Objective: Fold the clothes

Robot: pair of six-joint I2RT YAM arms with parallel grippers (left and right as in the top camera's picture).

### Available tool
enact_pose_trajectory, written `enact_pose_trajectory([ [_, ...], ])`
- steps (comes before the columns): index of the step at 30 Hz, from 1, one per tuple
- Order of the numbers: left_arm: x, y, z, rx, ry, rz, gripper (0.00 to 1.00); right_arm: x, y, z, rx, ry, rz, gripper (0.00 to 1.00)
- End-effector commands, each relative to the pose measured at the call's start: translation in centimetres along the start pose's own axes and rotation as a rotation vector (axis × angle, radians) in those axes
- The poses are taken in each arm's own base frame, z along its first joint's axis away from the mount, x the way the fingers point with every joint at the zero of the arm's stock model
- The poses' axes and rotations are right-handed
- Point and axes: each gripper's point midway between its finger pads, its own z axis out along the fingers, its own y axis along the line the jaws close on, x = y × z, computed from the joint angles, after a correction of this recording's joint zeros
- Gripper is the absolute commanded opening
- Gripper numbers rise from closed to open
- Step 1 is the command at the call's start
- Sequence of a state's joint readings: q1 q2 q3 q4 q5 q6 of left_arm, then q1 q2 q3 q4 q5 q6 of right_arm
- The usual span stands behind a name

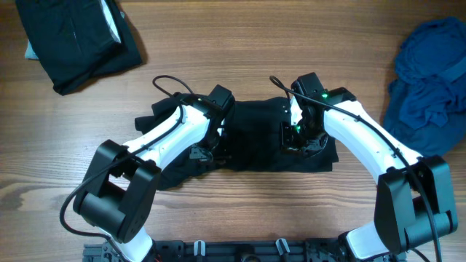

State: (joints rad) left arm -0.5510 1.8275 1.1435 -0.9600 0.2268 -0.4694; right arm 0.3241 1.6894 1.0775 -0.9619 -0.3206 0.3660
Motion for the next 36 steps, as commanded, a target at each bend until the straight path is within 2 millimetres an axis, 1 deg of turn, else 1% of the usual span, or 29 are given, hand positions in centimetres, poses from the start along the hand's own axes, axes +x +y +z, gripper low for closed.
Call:
enact_pose_trajectory([
  [1, -0.4, 1.3, 0.4, -0.074, -0.028, -0.015, 0.23, 0.1, -0.8, 1.0, 0.019, -0.001, 0.075, 0.04],
  [3, -0.6, 1.8, 0.4, -0.103, -0.043, -0.015, 0.23, 0.0, -0.9, 1.4, 0.015, -0.008, 0.092, 0.04],
  [6, -0.5, 1.7, 0.4, -0.101, -0.037, -0.010, 0.22, 0.2, -1.3, 2.0, 0.022, -0.012, 0.125, 0.04],
  [9, -0.2, 1.9, 0.3, -0.108, -0.026, -0.009, 0.21, 0.4, -2.5, 2.4, 0.063, -0.018, 0.178, 0.04],
  [13, -0.1, 1.9, 0.3, -0.106, -0.027, -0.009, 0.20, 0.5, -3.9, 2.5, 0.086, -0.018, 0.233, 0.04],
  [16, -0.1, 1.9, 0.0, -0.105, -0.029, -0.009, 0.20, 0.1, -4.7, 2.2, 0.088, -0.028, 0.260, 0.04],
  [20, -0.3, 1.4, -1.4, -0.079, -0.075, 0.000, 0.20, -0.3, -5.4, 2.1, 0.094, -0.041, 0.282, 0.04],
  [23, -0.4, 1.3, -2.8, -0.064, -0.120, 0.002, 0.23, -0.4, -5.6, 2.1, 0.102, -0.043, 0.283, 0.04],
  [25, -0.5, 2.5, -3.7, -0.092, -0.139, -0.046, 0.24, -0.4, -6.0, 2.2, 0.123, -0.051, 0.285, 0.04],
  [28, -0.4, 4.0, -3.9, -0.110, -0.118, -0.104, 0.22, -0.4, -6.5, 2.6, 0.126, -0.059, 0.293, 0.05],
  [32, -0.3, 4.3, -3.8, -0.079, -0.091, -0.134, 0.20, -0.2, -7.2, 3.3, 0.123, -0.066, 0.314, 0.05],
  [36, -0.9, 5.8, -4.1, -0.124, -0.118, -0.183, 0.21, 0.1, -8.1, 3.7, 0.121, -0.067, 0.351, 0.05],
])
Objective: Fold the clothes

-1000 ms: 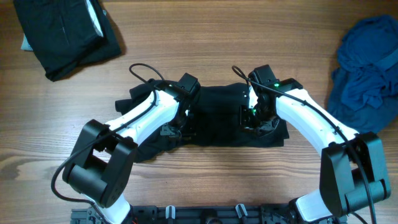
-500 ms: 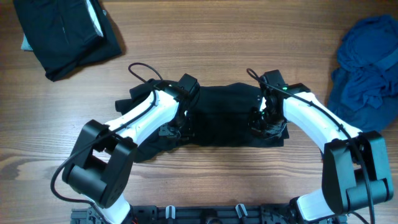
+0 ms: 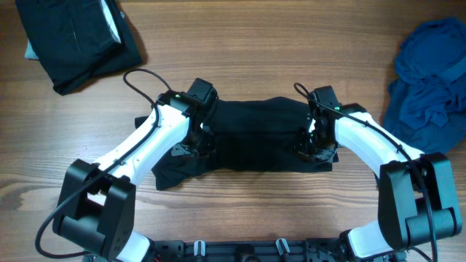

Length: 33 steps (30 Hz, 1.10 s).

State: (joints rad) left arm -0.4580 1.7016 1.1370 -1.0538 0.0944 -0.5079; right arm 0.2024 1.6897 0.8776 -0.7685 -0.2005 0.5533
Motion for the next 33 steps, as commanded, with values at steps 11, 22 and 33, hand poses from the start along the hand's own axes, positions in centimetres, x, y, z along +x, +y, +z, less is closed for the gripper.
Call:
enact_pose_trajectory([
  [11, 0.0, 3.7, 3.1, -0.071, 0.047, -0.121, 0.19, -0.6, -1.4, 1.0, 0.016, -0.021, 0.039, 0.06],
  [22, -0.4, 5.6, 4.0, -0.101, 0.032, -0.180, 0.24, -1.4, -1.9, 0.9, 0.029, -0.047, 0.047, 0.07],
  [33, 0.8, 6.8, 6.0, -0.064, 0.069, -0.237, 0.25, -2.7, -4.0, 0.4, 0.023, -0.063, 0.085, 0.08],
])
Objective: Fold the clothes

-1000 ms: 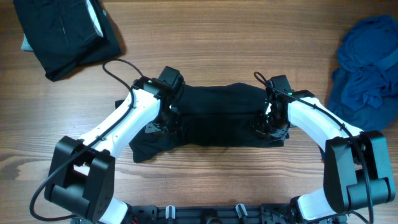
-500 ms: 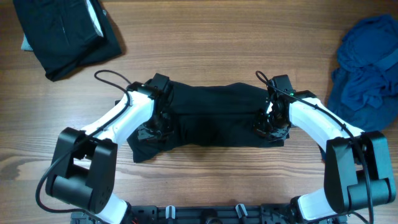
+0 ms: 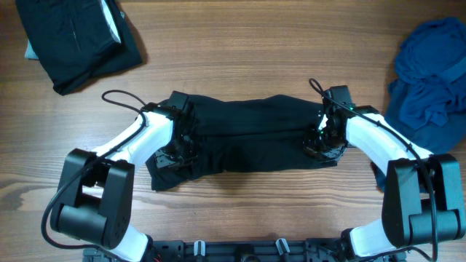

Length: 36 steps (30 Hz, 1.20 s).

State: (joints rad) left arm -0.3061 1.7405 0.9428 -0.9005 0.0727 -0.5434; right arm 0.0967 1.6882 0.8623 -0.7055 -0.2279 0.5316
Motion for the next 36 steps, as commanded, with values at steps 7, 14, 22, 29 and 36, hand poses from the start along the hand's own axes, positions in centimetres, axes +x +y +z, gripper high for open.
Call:
enact_pose_trajectory([
  [7, -0.3, 2.2, 0.9, -0.016, 0.022, -0.092, 0.25, -1.2, -3.4, 0.4, 0.077, -0.030, 0.047, 0.08],
  [14, -0.6, 2.6, 0.9, -0.016, 0.021, -0.103, 0.26, -1.7, -3.7, 0.3, 0.093, -0.055, 0.045, 0.09],
  [22, 0.1, 3.2, 0.8, -0.044, 0.045, -0.082, 0.28, -2.2, -3.6, 0.2, 0.096, -0.074, 0.042, 0.09],
  [29, 0.1, 4.0, 0.8, -0.081, 0.042, -0.088, 0.29, -2.2, -4.9, -0.2, 0.172, -0.080, 0.048, 0.08],
  [36, -0.5, 4.4, 0.5, -0.071, 0.034, -0.113, 0.29, -2.5, -4.6, -0.5, 0.163, -0.081, 0.046, 0.08],
])
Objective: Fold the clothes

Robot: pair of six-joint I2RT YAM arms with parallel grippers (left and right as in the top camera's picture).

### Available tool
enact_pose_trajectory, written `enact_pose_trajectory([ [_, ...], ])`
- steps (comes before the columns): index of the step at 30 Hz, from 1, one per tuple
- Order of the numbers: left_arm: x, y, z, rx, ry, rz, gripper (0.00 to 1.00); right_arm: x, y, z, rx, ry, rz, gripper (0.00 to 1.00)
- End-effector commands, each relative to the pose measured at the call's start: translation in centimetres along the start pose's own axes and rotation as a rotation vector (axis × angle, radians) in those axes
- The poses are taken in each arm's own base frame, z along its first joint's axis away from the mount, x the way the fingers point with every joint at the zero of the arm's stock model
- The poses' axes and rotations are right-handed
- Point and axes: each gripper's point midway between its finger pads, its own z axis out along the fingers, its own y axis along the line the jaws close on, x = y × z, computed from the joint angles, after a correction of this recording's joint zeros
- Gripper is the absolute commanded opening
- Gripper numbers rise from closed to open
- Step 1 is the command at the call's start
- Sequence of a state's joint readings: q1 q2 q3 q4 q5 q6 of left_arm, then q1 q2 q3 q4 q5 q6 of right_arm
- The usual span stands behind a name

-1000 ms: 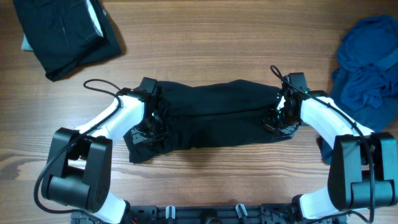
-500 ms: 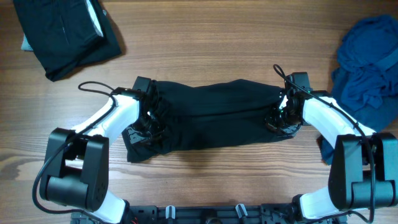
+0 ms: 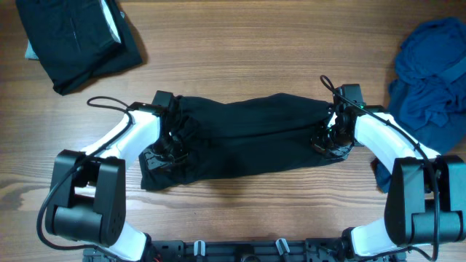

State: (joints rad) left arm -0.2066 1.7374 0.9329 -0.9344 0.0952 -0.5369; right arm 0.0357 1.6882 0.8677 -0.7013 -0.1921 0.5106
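Note:
A black garment (image 3: 247, 135) lies stretched across the middle of the wooden table (image 3: 240, 44). My left gripper (image 3: 171, 135) is at its left end and my right gripper (image 3: 329, 135) at its right end. Each seems shut on a bunch of the black cloth, though the fingers are dark against it and hard to make out. The cloth is pulled fairly taut between them, with a crumpled flap hanging below the left gripper.
A folded black garment (image 3: 76, 40) lies at the far left corner. A heap of blue clothes (image 3: 429, 73) sits at the right edge, close beside my right arm. Black cables loop over both wrists.
Both grippers have moved further apart, the left one leftward and the right one rightward. The black garment between them is now spread wider and flatter.
At first both grippers were close together over a bunched black garment in the middle. At each later moment they stood further apart, left going left and right going right, with the cloth drawn out between them into a long band.

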Motion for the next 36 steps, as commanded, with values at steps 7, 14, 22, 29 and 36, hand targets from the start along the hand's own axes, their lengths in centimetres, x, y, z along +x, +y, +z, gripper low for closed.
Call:
enact_pose_trajectory([
  [7, -1.6, 1.1, -1.8, -0.048, -0.069, -0.012, 0.33, -2.1, -1.7, -2.2, 0.138, -0.038, -0.042, 0.09],
  [14, -1.6, 1.0, -3.1, -0.026, -0.102, -0.010, 0.34, -2.6, -1.1, -3.7, 0.139, -0.037, -0.058, 0.09],
  [22, -1.3, 0.9, -5.1, 0.000, -0.140, -0.007, 0.37, -3.7, 0.3, -7.0, 0.116, -0.071, -0.185, 0.87],
  [29, -1.1, 0.3, -7.2, 0.054, -0.184, 0.025, 0.54, -5.5, -0.1, -8.2, 0.031, -0.095, -0.304, 1.00],
  [36, -1.7, -0.2, -7.5, 0.078, -0.214, 0.027, 1.00, -7.9, 0.5, -9.0, -0.233, -0.152, -0.385, 0.97],
])
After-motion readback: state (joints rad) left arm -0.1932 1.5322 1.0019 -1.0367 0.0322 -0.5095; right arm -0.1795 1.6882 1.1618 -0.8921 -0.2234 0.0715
